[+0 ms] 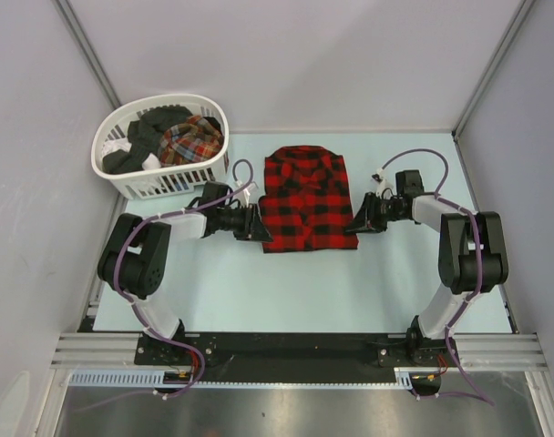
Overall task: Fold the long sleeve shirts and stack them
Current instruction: Fold the shirt
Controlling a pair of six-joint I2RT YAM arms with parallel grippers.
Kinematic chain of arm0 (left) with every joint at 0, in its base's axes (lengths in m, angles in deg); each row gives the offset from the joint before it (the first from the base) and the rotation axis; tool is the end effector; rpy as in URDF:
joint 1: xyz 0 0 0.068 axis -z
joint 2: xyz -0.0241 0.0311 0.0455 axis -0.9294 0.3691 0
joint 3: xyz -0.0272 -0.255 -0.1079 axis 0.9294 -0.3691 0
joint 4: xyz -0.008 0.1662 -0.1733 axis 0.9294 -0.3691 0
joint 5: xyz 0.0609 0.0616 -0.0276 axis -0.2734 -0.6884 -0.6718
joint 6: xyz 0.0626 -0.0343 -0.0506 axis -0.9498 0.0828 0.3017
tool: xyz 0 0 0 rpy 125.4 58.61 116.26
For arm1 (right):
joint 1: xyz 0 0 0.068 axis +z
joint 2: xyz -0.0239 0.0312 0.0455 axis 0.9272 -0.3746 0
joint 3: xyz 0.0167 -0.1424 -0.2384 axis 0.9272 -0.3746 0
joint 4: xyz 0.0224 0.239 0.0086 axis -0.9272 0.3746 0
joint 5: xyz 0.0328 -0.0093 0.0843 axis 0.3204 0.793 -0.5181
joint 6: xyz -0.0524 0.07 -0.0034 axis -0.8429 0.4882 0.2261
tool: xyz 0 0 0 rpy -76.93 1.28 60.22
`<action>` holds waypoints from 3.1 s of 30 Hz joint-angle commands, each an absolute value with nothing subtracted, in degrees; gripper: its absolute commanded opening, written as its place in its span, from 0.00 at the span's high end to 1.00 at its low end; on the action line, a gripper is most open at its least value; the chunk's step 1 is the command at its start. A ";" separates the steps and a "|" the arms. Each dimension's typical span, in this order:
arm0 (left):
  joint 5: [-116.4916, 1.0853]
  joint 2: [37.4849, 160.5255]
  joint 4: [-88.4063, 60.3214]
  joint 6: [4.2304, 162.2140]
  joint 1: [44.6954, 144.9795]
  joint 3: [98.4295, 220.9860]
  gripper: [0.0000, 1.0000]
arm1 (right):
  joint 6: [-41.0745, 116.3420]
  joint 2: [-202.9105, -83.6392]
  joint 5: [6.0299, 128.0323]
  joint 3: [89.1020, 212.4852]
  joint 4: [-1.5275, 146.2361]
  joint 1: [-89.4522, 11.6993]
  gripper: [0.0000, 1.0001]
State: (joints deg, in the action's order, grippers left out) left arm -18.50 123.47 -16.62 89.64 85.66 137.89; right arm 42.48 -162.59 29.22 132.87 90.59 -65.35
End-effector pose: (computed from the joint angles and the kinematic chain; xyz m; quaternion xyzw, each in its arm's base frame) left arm 0.3051 -0.1551 0.1521 0.1326 0.8610 -0.4554 0.1837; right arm 0.3311 0.0705 0.1592 -0.0245 0.8987 0.3998 0.1785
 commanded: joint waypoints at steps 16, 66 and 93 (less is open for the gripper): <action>-20.96 127.48 -30.65 77.53 86.53 141.33 0.85 | 38.03 -163.09 36.26 128.51 97.07 -65.01 1.00; -9.71 122.02 1.41 97.03 85.39 135.17 0.17 | 51.37 -167.12 11.21 137.55 78.99 -60.36 0.00; -8.90 125.11 5.82 99.32 86.42 140.53 0.13 | 69.90 -170.56 9.36 135.90 59.58 -59.41 0.01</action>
